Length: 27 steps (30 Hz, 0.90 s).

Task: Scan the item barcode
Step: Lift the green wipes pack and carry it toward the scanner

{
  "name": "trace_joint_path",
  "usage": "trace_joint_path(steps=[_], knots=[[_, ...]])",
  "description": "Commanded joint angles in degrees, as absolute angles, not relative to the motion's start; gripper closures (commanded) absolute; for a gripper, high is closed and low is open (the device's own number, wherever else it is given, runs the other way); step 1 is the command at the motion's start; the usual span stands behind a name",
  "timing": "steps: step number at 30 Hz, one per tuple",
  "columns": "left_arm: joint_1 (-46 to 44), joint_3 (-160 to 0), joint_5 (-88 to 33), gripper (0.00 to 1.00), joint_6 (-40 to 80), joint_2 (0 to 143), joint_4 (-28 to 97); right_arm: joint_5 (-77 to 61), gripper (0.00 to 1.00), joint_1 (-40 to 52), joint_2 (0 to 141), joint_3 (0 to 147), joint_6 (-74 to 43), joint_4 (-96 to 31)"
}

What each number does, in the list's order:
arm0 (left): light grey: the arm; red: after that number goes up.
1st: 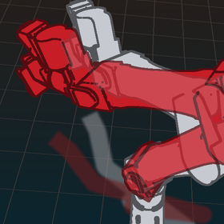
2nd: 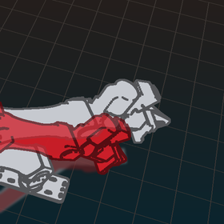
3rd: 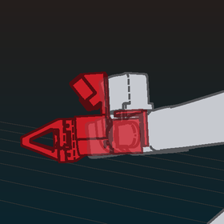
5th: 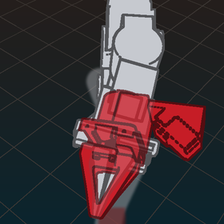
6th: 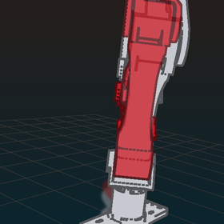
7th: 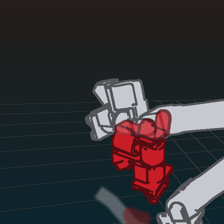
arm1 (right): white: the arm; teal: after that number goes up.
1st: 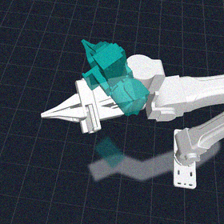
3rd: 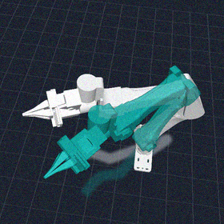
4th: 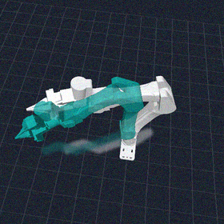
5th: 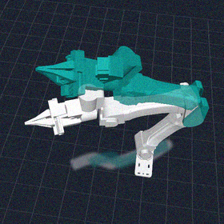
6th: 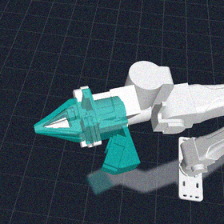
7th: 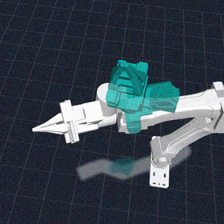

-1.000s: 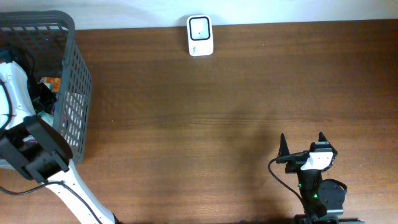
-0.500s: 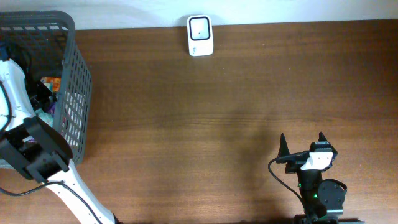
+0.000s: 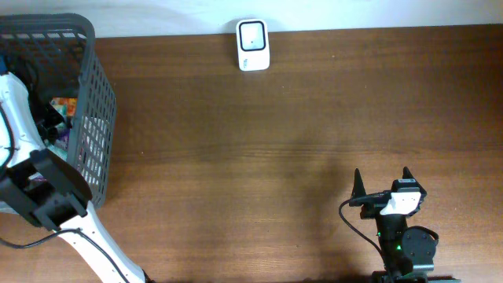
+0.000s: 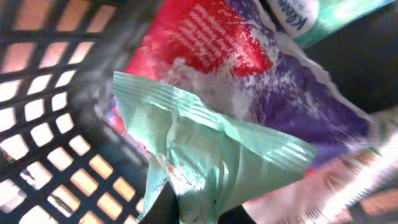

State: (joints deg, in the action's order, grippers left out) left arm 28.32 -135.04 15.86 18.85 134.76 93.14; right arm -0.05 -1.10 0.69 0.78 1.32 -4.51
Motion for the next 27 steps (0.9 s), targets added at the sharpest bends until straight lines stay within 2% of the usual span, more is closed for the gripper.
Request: trace_joint_path(steps=[1,3,5,11,15,19,22,24,27], knots=[[28.67,-146.61,13.87,1.0,22.5,135.2,96.64,0.45,0.01,-1.52,0.32,0.32,1.04,-4.69],[28.67,-152.14,8.14,1.0,21.45,133.14,96.73,0.45,0.01,-1.52,0.32,0.32,1.04,-4.69],[28.67,-152.68,7.29,1.0,21.76,130.23,95.96,0.45,0.01,-1.52,0.32,0.32,1.04,-4.69],[28.67,-152.68,6.07,1.0,34.2,122.04,94.37,0.45,0.01,-1.52,0.32,0.32,1.04,-4.69],[28.67,-152.68,-4.6,1.0,34.28,114.69,86.85,0.45,0.01,-1.52,0.32,0.32,1.04,-4.69],[27.62,-152.68,-21.23,1.0,34.22,107.81,78.41,0.45,0.01,-1.52,0.32,0.32,1.04,-4.69],[19.7,-152.68,-23.35,1.0,29.3,106.69,78.56,0.45,0.01,-1.52,0.32,0.32,1.04,-4.69],[11.33,-152.68,-22.46,1.0,24.58,107.44,78.91,0.45,0.01,-1.52,0.32,0.32,1.04,-4.69],[0.08,-152.66,-14.7,1.0,23.2,109.6,79.26,0.45,0.01,-1.52,0.32,0.32,1.04,-4.69]])
